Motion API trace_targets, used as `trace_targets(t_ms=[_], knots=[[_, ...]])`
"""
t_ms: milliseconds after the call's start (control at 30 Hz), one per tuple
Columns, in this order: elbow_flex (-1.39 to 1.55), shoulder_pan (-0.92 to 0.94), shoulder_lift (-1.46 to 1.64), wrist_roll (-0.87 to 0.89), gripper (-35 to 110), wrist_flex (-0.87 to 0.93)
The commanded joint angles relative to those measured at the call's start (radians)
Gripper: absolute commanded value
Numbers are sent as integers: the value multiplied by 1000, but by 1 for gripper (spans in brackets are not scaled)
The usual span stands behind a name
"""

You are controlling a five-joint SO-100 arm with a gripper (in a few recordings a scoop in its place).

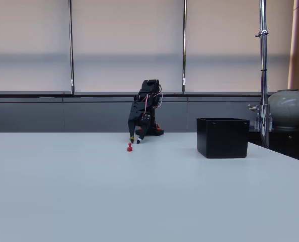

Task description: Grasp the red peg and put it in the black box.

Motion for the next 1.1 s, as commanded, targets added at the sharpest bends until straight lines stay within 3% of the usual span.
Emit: trace_targets(t_ms=[0,300,800,1067], knots=[[11,31,167,26,13,-166],[12,31,383,37,27,-488],[0,-34,785,-121,26,-1117],[20,-49,968,-186,26,-1316]])
